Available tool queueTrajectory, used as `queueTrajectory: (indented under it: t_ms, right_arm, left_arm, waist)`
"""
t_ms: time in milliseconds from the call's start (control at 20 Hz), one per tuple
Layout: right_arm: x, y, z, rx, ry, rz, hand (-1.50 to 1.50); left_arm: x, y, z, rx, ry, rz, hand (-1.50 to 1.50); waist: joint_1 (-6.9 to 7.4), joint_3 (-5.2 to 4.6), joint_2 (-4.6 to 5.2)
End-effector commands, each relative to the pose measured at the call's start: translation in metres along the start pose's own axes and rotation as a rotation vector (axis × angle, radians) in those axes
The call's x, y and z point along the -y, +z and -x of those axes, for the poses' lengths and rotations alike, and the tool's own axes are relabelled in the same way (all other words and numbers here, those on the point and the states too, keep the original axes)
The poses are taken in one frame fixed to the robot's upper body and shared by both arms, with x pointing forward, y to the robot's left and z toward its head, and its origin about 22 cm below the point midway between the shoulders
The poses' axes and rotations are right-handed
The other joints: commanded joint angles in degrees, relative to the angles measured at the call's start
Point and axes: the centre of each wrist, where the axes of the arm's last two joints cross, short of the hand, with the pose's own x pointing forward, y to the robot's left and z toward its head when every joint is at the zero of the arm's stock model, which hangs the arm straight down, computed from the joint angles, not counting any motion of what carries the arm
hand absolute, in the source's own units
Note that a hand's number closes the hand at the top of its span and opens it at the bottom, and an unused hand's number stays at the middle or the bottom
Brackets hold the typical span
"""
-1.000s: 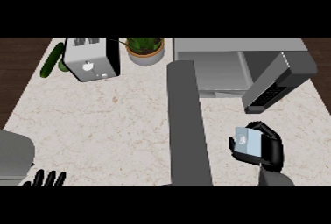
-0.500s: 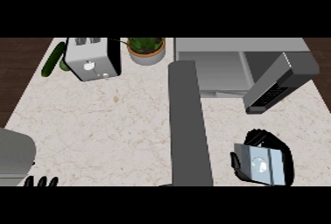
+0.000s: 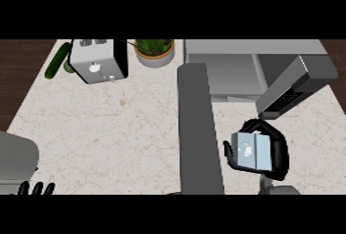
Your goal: Pick up the milk, place it into the microwave and close the microwave
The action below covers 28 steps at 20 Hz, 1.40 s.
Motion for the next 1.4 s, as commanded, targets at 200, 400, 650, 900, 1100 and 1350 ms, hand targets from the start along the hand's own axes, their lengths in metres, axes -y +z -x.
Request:
queueTrajectory:
  t_ms: [200,400,650,900,1100,1350]
  right_arm:
    - [-0.041,-0.061,0.013,-0.040,0.073,-0.008,1.50]
    - [-0.043,-0.046,0.046,-0.109,0.187,0.023,1.50]
    - [-0.044,-0.091,0.058,-0.156,0.129,0.050,1.50]
    - [-0.043,-0.096,0.074,-0.172,0.229,0.069,1.50]
    - [-0.024,-0.112,0.074,-0.152,0.338,0.078,1.50]
    - [-0.023,-0.129,0.070,-0.163,0.403,0.085,1.50]
  left_arm:
    - [-0.009,-0.010,0.020,0.000,-0.022,-0.012,-1.50]
    - [-0.022,0.007,-0.002,-0.015,-0.023,-0.005,-1.50]
    - [-0.026,-0.013,-0.011,0.015,-0.025,-0.003,-1.50]
    - [-0.031,0.002,0.011,-0.012,-0.009,-0.003,-1.50]
    - [-0.021,0.000,0.001,-0.010,0.000,0.023,-1.50]
    - [-0.022,-0.011,0.007,-0.019,0.005,0.051,-1.50]
  waist:
    - [0.33,0.01,0.16]
    - [0.77,0.04,0.19]
    - [1.07,0.08,0.49]
    - [1.65,0.07,0.63]
    - [2.70,0.14,1.06]
    - [3.87,0.20,1.77]
